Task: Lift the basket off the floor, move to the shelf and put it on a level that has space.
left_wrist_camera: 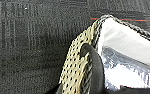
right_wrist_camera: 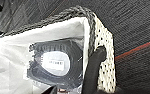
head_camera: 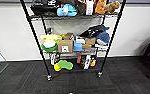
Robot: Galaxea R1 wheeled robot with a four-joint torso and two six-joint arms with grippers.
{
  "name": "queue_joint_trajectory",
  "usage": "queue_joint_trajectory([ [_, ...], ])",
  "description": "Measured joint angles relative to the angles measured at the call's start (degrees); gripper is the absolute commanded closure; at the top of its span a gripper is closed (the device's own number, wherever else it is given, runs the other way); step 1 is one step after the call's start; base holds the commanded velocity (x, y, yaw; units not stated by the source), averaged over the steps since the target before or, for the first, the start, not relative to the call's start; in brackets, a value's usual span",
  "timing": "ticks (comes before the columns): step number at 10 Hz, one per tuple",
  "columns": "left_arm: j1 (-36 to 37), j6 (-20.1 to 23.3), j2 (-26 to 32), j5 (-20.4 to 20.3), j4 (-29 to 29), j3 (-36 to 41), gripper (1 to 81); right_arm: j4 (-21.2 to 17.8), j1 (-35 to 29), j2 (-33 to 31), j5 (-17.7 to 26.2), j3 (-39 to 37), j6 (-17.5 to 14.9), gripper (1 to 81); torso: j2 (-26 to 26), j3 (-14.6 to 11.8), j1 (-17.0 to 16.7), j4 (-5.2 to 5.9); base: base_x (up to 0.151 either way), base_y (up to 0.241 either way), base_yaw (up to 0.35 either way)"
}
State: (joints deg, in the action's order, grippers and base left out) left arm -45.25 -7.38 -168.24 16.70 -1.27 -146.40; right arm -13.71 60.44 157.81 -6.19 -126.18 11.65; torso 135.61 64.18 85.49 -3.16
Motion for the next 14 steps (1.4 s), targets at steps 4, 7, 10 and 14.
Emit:
queue_joint_trajectory([
  [4,0.0,0.0,0.62,0.33,-0.16,1.57,81.1,-0.52,0.04,0.1,-0.78,1.0,0.41,81.1,0.0,0.0,0.0,0.0,0.0,0.0,0.0],
  [7,-0.04,1.07,1.6,0.6,0.69,3.16,81.1,-0.52,0.04,0.13,-0.89,0.99,0.39,81.1,0.0,0.0,0.0,0.0,0.0,0.0,0.0],
  [10,-0.3,0.6,1.78,0.35,0.59,3.29,81.1,-0.52,0.04,0.16,-0.89,0.99,0.39,81.1,0.0,0.0,0.0,0.0,0.0,0.0,0.0],
  [14,-1.02,0.0,3.57,0.11,-3.28,4.41,81.1,-0.48,0.04,0.55,-1.44,1.07,0.35,81.1,-0.33,0.0,-0.15,0.0,0.0,0.0,0.0],
])
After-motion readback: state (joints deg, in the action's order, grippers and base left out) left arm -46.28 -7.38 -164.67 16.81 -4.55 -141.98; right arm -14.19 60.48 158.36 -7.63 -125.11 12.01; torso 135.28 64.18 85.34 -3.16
